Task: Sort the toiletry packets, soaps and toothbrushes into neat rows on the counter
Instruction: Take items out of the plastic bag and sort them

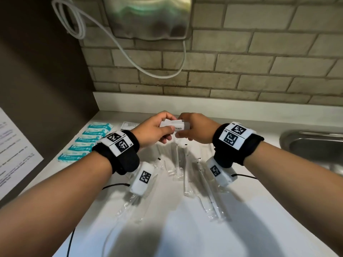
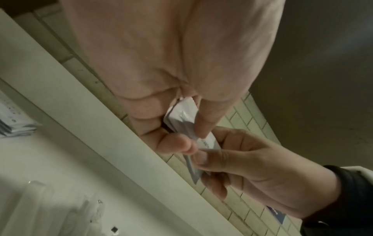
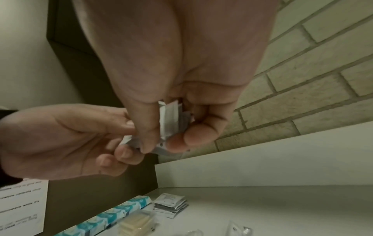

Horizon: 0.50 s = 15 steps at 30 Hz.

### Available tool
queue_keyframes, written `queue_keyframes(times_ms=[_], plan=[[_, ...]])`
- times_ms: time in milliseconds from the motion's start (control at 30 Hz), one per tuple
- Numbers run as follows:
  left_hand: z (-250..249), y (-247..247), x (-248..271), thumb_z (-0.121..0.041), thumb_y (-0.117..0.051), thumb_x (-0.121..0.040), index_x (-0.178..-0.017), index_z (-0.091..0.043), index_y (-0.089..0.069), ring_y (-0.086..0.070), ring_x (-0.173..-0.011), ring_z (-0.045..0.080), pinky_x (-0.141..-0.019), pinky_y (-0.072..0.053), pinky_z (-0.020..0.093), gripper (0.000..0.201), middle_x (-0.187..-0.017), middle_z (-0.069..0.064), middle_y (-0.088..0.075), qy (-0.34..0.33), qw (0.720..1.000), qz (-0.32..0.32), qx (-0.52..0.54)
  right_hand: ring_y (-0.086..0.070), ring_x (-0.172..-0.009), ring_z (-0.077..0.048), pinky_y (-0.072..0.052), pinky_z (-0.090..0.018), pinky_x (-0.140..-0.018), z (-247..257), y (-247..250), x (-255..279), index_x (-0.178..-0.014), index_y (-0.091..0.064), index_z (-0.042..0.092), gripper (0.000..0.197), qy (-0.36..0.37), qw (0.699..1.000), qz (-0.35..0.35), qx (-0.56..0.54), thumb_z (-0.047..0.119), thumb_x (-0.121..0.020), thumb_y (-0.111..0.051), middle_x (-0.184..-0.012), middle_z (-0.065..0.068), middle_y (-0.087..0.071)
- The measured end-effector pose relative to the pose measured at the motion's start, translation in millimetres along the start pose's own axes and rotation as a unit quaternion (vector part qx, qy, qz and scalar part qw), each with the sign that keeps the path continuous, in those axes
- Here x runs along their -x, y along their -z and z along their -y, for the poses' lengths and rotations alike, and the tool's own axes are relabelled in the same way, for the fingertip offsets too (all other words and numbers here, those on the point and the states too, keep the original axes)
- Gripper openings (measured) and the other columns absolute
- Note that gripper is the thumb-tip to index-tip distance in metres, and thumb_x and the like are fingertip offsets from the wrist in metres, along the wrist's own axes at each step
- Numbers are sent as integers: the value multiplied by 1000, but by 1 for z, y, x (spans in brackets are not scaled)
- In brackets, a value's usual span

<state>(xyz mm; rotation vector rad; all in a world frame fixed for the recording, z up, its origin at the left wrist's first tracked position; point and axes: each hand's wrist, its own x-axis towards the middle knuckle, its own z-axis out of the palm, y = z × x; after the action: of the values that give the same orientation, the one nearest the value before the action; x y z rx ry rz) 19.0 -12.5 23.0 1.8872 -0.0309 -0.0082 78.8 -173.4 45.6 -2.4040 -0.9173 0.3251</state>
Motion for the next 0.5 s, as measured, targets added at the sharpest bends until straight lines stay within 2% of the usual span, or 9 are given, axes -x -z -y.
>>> queue_keyframes(times_ms=[67, 133, 233, 300, 333, 400, 467, 500], plan=[[-2, 8, 0, -4, -50, -98, -105, -20, -55, -55, -62, 12, -58, -48, 24, 18, -79, 5, -58, -5, 1000, -8, -4, -59, -62, -18, -48, -31, -60, 7, -1, -4, -103, -50, 17, 26, 4, 1000, -1, 8, 27, -87, -68, -78, -1, -60], [-2, 17, -1, -4, -50, -98, -104, -22, -56, -55, -63, 14, -59, -47, 26, 20, -77, 5, -58, -4, 1000, -7, -6, -59, -61, -18, -49, -32, -60, 12, -3, -8, -100, -46, 18, 26, 4, 1000, 1, -1, 25, -87, -67, -74, 1, -58], [0, 27, -2, -4, -50, -97, -102, -25, -57, -53, -65, 16, -59, -45, 29, 23, -76, 7, -57, -4, 1000, 5, -6, -60, -58, -16, -54, -38, -63, 13, -6, -9, -104, -47, 16, 29, -7, 999, -4, -37, 18, -86, -70, -74, -3, -62], [2, 33, -3, -3, -50, -97, -102, -24, -57, -51, -65, 17, -58, -43, 29, 23, -76, 8, -55, -3, 1000, 9, -3, -61, -60, -18, -53, -38, -62, 7, -9, -6, -106, -47, 15, 34, -24, 996, -17, -79, 12, -83, -71, -80, -6, -65], [3, 36, -4, -3, -50, -97, -104, -23, -56, -50, -64, 18, -58, -43, 28, 22, -75, 8, -55, -4, 1000, 6, 0, -62, -64, -19, -52, -35, -62, -1, -11, -4, -108, -47, 14, 36, -41, 996, -25, -82, 12, -82, -73, -85, -6, -67], [5, 42, -3, -3, -49, -97, -109, -19, -55, -50, -60, 15, -55, -43, 25, 20, -75, 7, -56, -11, 1000, -13, -4, -63, -77, -18, -49, -29, -71, -15, -16, 5, -118, -50, 15, 44, -88, 995, -20, -37, 22, -82, -74, -96, -2, -70], [8, 46, -3, -3, -48, -98, -115, -14, -53, -52, -58, 12, -53, -43, 22, 21, -78, 6, -57, -15, 1000, -22, -5, -60, -101, -21, -49, -32, -85, -27, -26, 16, -129, -49, 21, 54, -149, 987, 18, 54, 38, -83, -71, -117, -2, -64], [11, 46, -3, -2, -48, -98, -117, -12, -52, -52, -57, 10, -52, -44, 21, 22, -79, 5, -57, -17, 1000, -17, -3, -53, -116, -24, -46, -37, -93, -32, -35, 21, -136, -45, 25, 62, -178, 977, 50, 105, 48, -82, -68, -129, -5, -56]])
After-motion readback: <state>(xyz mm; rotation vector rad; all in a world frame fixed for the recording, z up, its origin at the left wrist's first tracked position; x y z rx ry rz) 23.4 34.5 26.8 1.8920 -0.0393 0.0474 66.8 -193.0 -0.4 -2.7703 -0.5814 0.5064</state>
